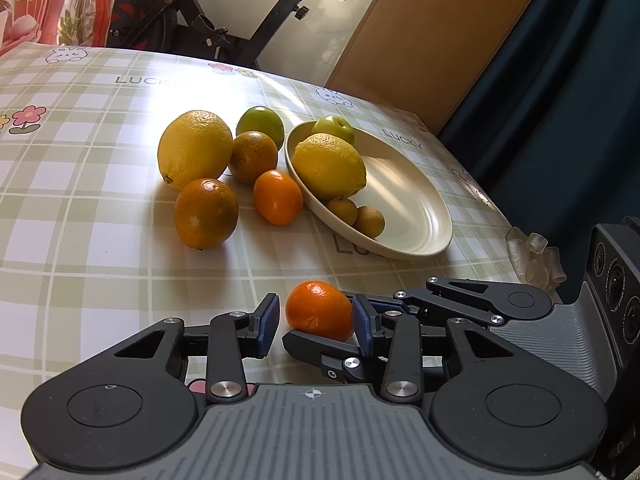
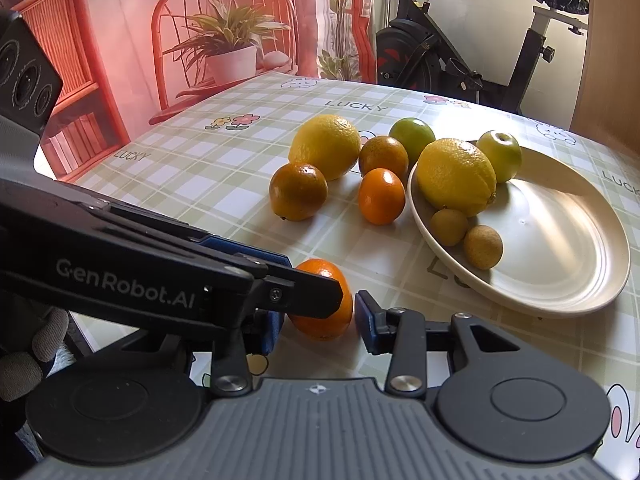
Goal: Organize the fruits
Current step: 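Grasp a small orange mandarin beside the plate with the left gripper, then carry the mandarin onto the plate and open the left gripper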
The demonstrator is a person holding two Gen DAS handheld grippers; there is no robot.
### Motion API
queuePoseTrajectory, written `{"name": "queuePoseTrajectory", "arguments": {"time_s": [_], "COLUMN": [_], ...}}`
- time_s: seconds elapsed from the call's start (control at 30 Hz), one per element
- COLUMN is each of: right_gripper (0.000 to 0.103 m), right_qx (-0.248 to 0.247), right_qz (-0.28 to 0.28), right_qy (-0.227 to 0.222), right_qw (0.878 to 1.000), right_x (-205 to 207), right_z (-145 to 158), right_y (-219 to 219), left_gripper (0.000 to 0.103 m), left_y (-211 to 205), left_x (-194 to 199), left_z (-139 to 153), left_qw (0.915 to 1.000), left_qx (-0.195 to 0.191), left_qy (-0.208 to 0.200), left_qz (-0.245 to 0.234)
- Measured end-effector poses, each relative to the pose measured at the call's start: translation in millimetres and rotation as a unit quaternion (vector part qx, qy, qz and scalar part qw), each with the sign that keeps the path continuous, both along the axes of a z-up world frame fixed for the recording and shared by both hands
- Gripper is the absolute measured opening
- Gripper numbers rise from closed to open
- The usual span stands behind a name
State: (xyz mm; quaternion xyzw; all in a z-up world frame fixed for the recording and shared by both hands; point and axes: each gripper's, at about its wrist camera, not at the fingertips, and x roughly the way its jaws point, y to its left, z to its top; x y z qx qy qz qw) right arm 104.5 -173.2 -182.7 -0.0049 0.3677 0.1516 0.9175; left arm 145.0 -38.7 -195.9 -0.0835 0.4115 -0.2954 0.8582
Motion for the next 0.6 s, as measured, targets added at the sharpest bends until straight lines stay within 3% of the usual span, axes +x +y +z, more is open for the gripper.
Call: {"name": "queuePoseTrajectory", "arguments": {"time_s": [0.43,0.6], "right_gripper": [0.038,0.038], "right_qx": [-0.002,0.003], "right_qz": [0.005,-0.001], "right_qy": [0.0,-0.007], "right_qw": [1.0,1.0], "right_x": [-6.0,-6.6], "right_z": [-0.3,3.5], "right_y": [-2.6,-4.8], "left_gripper": [0.039,0.039], "left_y": [-0.1,-8.1], "left_x": [0.5,0.8], "left_z": [-2.2,8.2], "left_qw": [1.0,0.9995], "left_qx": [-0.007,0.006], "left_qy": [0.003,-0.021], "left_qz": [-0.003,-0.022]}}
